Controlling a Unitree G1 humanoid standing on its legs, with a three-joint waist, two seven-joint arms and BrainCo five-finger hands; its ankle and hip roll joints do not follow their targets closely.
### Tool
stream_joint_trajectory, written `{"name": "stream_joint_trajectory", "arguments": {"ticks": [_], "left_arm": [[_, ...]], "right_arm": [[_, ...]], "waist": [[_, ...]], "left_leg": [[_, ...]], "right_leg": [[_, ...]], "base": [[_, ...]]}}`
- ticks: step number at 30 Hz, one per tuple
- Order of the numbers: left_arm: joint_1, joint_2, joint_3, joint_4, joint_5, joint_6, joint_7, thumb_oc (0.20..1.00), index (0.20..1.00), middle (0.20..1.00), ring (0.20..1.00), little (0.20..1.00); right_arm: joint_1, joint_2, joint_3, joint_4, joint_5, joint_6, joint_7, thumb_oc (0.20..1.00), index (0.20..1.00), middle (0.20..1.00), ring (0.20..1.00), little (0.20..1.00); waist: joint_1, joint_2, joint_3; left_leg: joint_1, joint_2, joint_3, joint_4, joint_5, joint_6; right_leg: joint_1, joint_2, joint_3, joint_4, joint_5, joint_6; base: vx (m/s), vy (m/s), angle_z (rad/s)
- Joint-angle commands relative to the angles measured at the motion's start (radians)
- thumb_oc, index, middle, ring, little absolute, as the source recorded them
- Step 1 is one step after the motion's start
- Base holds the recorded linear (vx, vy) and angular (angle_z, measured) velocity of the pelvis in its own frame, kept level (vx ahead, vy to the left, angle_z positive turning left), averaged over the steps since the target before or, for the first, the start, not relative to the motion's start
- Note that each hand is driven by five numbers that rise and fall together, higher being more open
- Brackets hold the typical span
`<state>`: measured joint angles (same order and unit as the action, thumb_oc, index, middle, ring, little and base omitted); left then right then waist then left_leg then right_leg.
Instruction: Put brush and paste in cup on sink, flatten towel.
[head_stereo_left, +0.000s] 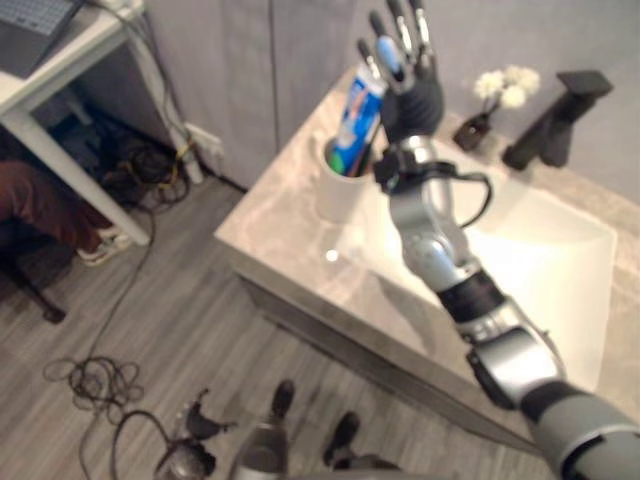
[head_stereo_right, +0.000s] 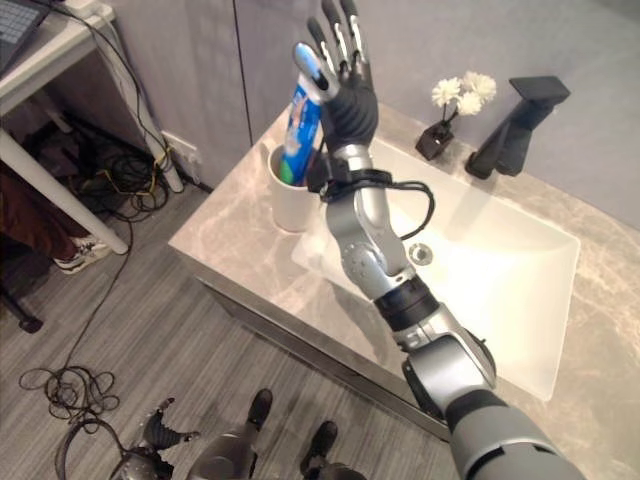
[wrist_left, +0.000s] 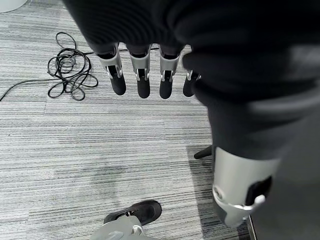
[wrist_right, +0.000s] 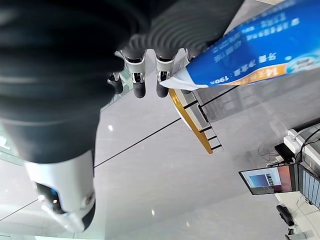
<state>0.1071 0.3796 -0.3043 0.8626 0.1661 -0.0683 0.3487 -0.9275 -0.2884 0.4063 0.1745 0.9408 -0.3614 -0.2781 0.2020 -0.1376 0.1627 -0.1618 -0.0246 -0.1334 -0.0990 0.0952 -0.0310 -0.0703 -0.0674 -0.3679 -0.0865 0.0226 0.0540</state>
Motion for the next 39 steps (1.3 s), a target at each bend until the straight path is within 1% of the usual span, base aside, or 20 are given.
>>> {"name": "stream_joint_trajectory", "arguments": {"ticks": [1,7,15,16,18,21,23,26,27,28,29,30,32,33,34,35,36,37,38,39], "left_arm": [[-0.02,0.036,-0.019,0.063,0.013,-0.004,0.014,1.0,1.0,1.0,1.0,1.0],[-0.037,0.026,-0.028,0.099,0.013,-0.002,0.009,1.0,1.0,1.0,1.0,1.0],[-0.057,0.001,-0.034,0.147,0.013,0.002,0.005,1.0,1.0,1.0,1.0,1.0],[-0.064,-0.014,-0.032,0.166,0.014,0.002,-0.001,1.0,1.0,1.0,1.0,1.0],[-0.066,-0.02,-0.035,0.169,0.015,0.001,-0.005,1.0,1.0,1.0,1.0,1.0],[-0.068,-0.035,-0.03,0.174,0.011,-0.005,-0.021,1.0,1.0,1.0,1.0,1.0],[-0.066,-0.044,-0.031,0.174,0.009,-0.009,-0.032,1.0,1.0,1.0,1.0,1.0],[-0.056,-0.059,-0.028,0.176,0.01,-0.014,-0.039,1.0,1.0,1.0,1.0,1.0],[-0.052,-0.066,-0.026,0.172,0.016,-0.016,-0.045,1.0,1.0,1.0,1.0,1.0],[-0.051,-0.065,-0.028,0.172,0.016,-0.016,-0.045,1.0,1.0,1.0,1.0,1.0],[-0.05,-0.069,-0.023,0.168,0.015,-0.019,-0.046,1.0,1.0,1.0,1.0,1.0],[-0.047,-0.071,-0.023,0.163,0.017,-0.02,-0.048,1.0,1.0,1.0,1.0,1.0],[-0.049,-0.076,-0.014,0.151,0.017,-0.029,-0.053,1.0,1.0,1.0,1.0,1.0],[-0.048,-0.074,-0.008,0.138,0.019,-0.032,-0.056,1.0,1.0,1.0,1.0,1.0],[-0.042,-0.067,0.001,0.113,0.025,-0.04,-0.066,1.0,1.0,1.0,1.0,1.0],[-0.04,-0.061,0.013,0.1,0.03,-0.049,-0.068,1.0,1.0,1.0,1.0,1.0],[-0.04,-0.06,0.012,0.1,0.03,-0.049,-0.068,1.0,1.0,1.0,1.0,1.0],[-0.04,-0.061,0.02,0.098,0.031,-0.053,-0.072,1.0,1.0,1.0,1.0,1.0],[-0.038,-0.063,0.022,0.094,0.04,-0.056,-0.077,1.0,1.0,1.0,1.0,1.0],[-0.041,-0.063,0.028,0.087,0.06,-0.06,-0.084,1.0,1.0,1.0,1.0,1.0]], "right_arm": [[-0.08,-0.001,0.006,-0.034,-0.044,-0.04,0.004,1.0,1.0,1.0,1.0,1.0],[-0.097,0.015,-0.015,-0.028,-0.069,-0.051,-0.013,1.0,1.0,1.0,1.0,1.0],[-0.084,-0.009,-0.055,-0.074,-0.12,-0.062,-0.041,1.0,1.0,1.0,1.0,1.0],[-0.063,-0.046,-0.092,-0.122,-0.15,-0.076,-0.051,1.0,1.0,1.0,1.0,1.0],[-0.051,-0.06,-0.109,-0.141,-0.161,-0.078,-0.054,1.0,1.0,1.0,1.0,1.0],[-0.019,-0.131,-0.172,-0.196,-0.203,-0.092,-0.065,1.0,1.0,1.0,1.0,1.0],[0.005,-0.156,-0.214,-0.223,-0.226,-0.105,-0.08,1.0,1.0,1.0,1.0,1.0],[0.057,-0.204,-0.299,-0.261,-0.259,-0.126,-0.116,1.0,1.0,1.0,1.0,1.0],[0.1,-0.244,-0.368,-0.279,-0.288,-0.135,-0.144,1.0,1.0,1.0,1.0,1.0],[0.103,-0.244,-0.369,-0.282,-0.289,-0.134,-0.145,1.0,1.0,1.0,1.0,1.0],[0.129,-0.259,-0.4,-0.289,-0.306,-0.138,-0.163,1.0,1.0,1.0,1.0,1.0],[0.165,-0.277,-0.433,-0.298,-0.334,-0.136,-0.182,1.0,1.0,1.0,1.0,1.0],[0.248,-0.319,-0.507,-0.305,-0.385,-0.131,-0.213,1.0,1.0,1.0,1.0,1.0],[0.303,-0.342,-0.544,-0.311,-0.419,-0.119,-0.221,1.0,1.0,1.0,1.0,1.0],[0.408,-0.393,-0.616,-0.324,-0.504,-0.088,-0.23,1.0,1.0,1.0,1.0,1.0],[0.511,-0.392,-0.683,-0.326,-0.539,-0.077,-0.249,1.0,1.0,1.0,1.0,1.0],[0.513,-0.391,-0.684,-0.327,-0.539,-0.076,-0.249,1.0,1.0,1.0,1.0,1.0],[0.605,-0.353,-0.743,-0.32,-0.557,-0.085,-0.27,1.0,1.0,1.0,1.0,1.0],[0.682,-0.328,-0.795,-0.305,-0.603,-0.075,-0.291,1.0,1.0,1.0,1.0,1.0],[0.774,-0.313,-0.859,-0.251,-0.706,-0.043,-0.357,1.0,1.0,1.0,1.0,1.0]], "waist": [[-0.005,-0.017,-0.048],[-0.012,-0.014,-0.07],[-0.033,-0.007,-0.096],[-0.051,-0.001,-0.11],[-0.055,0.002,-0.114],[-0.083,0.016,-0.127],[-0.098,0.025,-0.134],[-0.122,0.041,-0.143],[-0.144,0.053,-0.148],[-0.141,0.053,-0.148],[-0.153,0.06,-0.149],[-0.158,0.064,-0.152],[-0.186,0.076,-0.154],[-0.194,0.08,-0.154],[-0.205,0.086,-0.153],[-0.221,0.093,-0.151],[-0.219,0.092,-0.152],[-0.235,0.099,-0.15],[-0.245,0.104,-0.149],[-0.258,0.109,-0.145]], "left_leg": [[0.037,0.023,0.104,0.012,-0.135,0.037],[0.06,0.03,0.124,0.012,-0.142,0.036],[0.095,0.04,0.165,0.012,-0.151,0.035],[0.106,0.043,0.181,0.012,-0.155,0.035],[0.111,0.044,0.19,0.012,-0.156,0.035],[0.121,0.047,0.22,0.012,-0.157,0.039],[0.129,0.049,0.244,0.012,-0.161,0.044],[0.146,0.055,0.294,0.012,-0.169,0.051],[0.156,0.057,0.316,0.012,-0.174,0.053],[0.157,0.057,0.319,0.012,-0.175,0.053],[0.161,0.058,0.329,0.012,-0.176,0.054],[0.163,0.059,0.338,0.012,-0.178,0.054],[0.167,0.06,0.354,0.012,-0.179,0.054],[0.168,0.061,0.361,0.012,-0.181,0.054],[0.174,0.062,0.367,0.012,-0.186,0.054],[0.175,0.062,0.375,0.012,-0.189,0.055],[0.175,0.062,0.376,0.012,-0.189,0.055],[0.175,0.061,0.381,0.012,-0.19,0.056],[0.174,0.06,0.38,0.012,-0.19,0.056],[0.172,0.06,0.375,0.012,-0.189,0.058]], "right_leg": [[0.014,-0.023,0.083,-0.001,-0.064,0.018],[0.027,-0.021,0.101,-0.001,-0.062,0.017],[0.04,-0.015,0.138,-0.001,-0.057,0.018],[0.043,-0.014,0.153,-0.001,-0.056,0.019],[0.044,-0.013,0.162,-0.001,-0.055,0.019],[0.037,-0.011,0.189,-0.001,-0.049,0.02],[0.031,-0.008,0.212,-0.001,-0.044,0.024],[0.021,-0.003,0.256,-0.001,-0.035,0.028],[0.019,-0.001,0.271,-0.001,-0.031,0.032],[0.019,0.0,0.274,-0.001,-0.031,0.032],[0.018,0.0,0.282,-0.001,-0.028,0.033],[0.015,0.002,0.292,-0.001,-0.025,0.034],[0.009,0.003,0.307,-0.001,-0.022,0.036],[0.006,0.004,0.313,-0.001,-0.02,0.038],[0.008,0.006,0.319,-0.001,-0.022,0.043],[0.005,0.007,0.327,-0.001,-0.02,0.044],[0.004,0.007,0.328,-0.001,-0.02,0.044],[0.001,0.008,0.33,-0.001,-0.017,0.046],[-0.002,0.007,0.331,-0.001,-0.017,0.046],[-0.001,0.006,0.327,-0.001,-0.018,0.044]], "base": [[-0.05,-0.009,-0.07],[-0.05,-0.006,-0.11],[-0.06,0.003,-0.18],[-0.06,0.004,-0.15],[-0.05,0.007,-0.16],[-0.06,0.015,-0.2],[-0.05,0.02,-0.33],[-0.03,0.026,-0.62],[-0.01,0.023,-0.5],[0.0,0.026,-0.47],[0.0,0.015,-0.51],[0.0,0.02,-0.53],[0.0,0.014,-0.43],[0.01,0.016,-0.27],[0.01,0.019,-0.26],[0.01,0.02,-0.22],[0.01,0.013,-0.13],[0.01,0.008,-0.16],[0.02,0.0,-0.25],[0.05,-0.017,-0.28]]}}
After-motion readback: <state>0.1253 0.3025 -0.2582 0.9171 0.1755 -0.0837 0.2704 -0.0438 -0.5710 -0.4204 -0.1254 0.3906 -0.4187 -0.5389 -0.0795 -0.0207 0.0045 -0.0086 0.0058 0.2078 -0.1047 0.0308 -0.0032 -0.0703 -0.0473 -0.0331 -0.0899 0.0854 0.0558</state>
